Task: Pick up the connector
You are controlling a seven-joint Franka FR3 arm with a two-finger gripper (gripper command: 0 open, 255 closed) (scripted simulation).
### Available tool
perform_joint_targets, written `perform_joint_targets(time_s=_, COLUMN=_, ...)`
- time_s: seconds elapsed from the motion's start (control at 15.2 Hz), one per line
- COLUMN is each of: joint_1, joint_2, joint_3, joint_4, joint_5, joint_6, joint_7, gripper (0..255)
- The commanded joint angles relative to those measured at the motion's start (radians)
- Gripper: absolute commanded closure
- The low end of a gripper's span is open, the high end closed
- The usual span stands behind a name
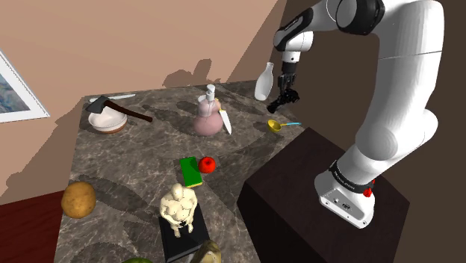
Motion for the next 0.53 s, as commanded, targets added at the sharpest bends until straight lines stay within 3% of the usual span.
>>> perform_joint_targets(time_s=0.0, joint_1=0.001, joint_2=-0.016, joint_3=-0.004, joint_4=0.004, joint_5=-0.005, joint_6=-0.019, joint_7=0.001, gripper=255)
perform_joint_targets(time_s=0.46, joint_1=0.007, joint_2=-0.059, joint_3=-0.012, joint_4=0.013, joint_5=-0.019, joint_6=-0.069, joint_7=0.008, gripper=255)
